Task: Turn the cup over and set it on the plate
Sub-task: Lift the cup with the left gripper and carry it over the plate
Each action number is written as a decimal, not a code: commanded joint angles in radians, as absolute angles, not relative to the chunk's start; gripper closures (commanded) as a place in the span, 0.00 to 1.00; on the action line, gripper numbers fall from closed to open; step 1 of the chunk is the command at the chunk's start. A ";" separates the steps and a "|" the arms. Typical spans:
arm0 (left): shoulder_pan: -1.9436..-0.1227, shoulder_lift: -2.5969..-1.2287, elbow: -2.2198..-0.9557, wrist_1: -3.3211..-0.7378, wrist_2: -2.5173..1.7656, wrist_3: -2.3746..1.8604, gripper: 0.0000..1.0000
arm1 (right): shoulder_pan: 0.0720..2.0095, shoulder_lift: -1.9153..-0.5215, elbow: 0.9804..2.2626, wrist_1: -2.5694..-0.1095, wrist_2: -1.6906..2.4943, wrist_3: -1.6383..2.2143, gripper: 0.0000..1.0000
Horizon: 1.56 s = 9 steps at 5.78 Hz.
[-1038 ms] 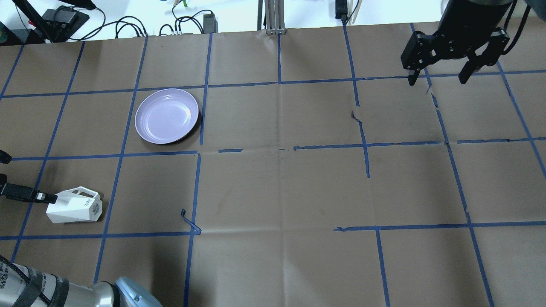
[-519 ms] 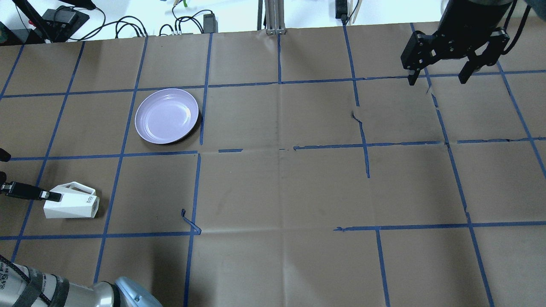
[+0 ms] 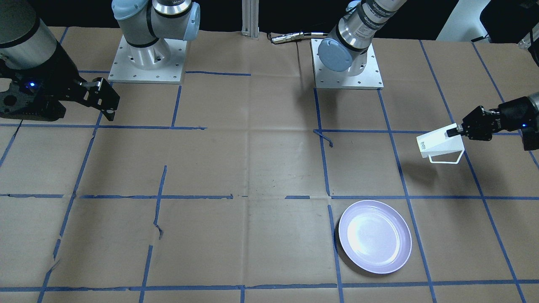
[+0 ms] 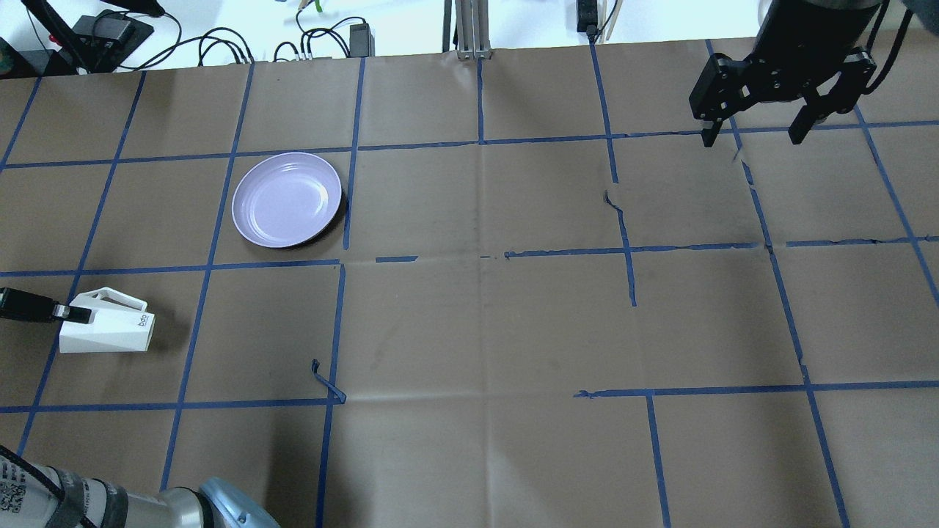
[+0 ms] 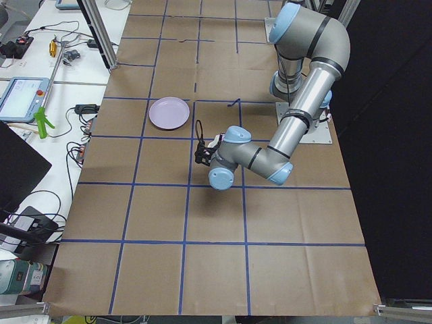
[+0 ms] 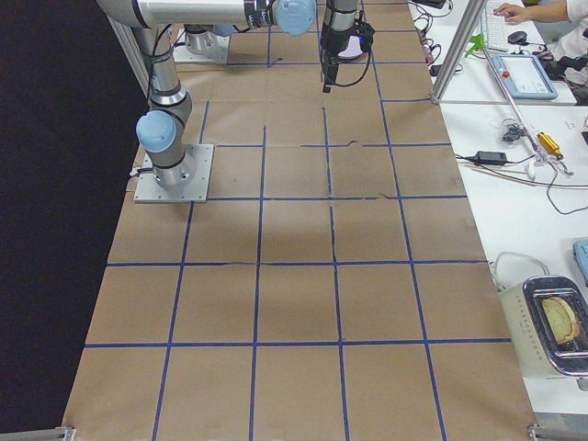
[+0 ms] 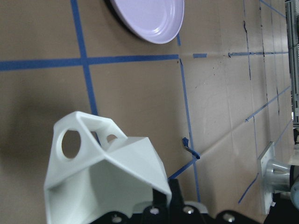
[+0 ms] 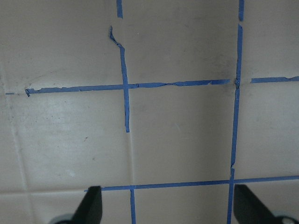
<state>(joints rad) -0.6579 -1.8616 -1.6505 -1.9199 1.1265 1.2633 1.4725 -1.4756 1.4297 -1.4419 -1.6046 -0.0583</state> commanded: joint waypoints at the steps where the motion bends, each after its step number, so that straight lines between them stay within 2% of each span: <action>1: -0.862 -1.728 -1.646 -1.791 1.137 1.078 1.00 | 1.473 -1.476 1.430 -1.442 -1.605 -0.058 0.00; 3: -1.175 -1.724 -1.644 -1.491 1.312 0.799 1.00 | 1.473 -1.476 1.430 -1.442 -1.605 -0.058 0.00; 4: -1.272 -1.742 -1.649 -1.374 1.330 0.710 1.00 | 1.473 -1.476 1.430 -1.442 -1.605 -0.058 0.00; 7: -1.431 -1.857 -1.675 -1.117 1.520 0.703 1.00 | 1.473 -1.476 1.430 -1.442 -1.605 -0.058 0.00; 9: -1.433 -1.919 -1.681 -1.054 1.549 0.690 1.00 | 1.473 -1.476 1.430 -1.442 -1.605 -0.058 0.00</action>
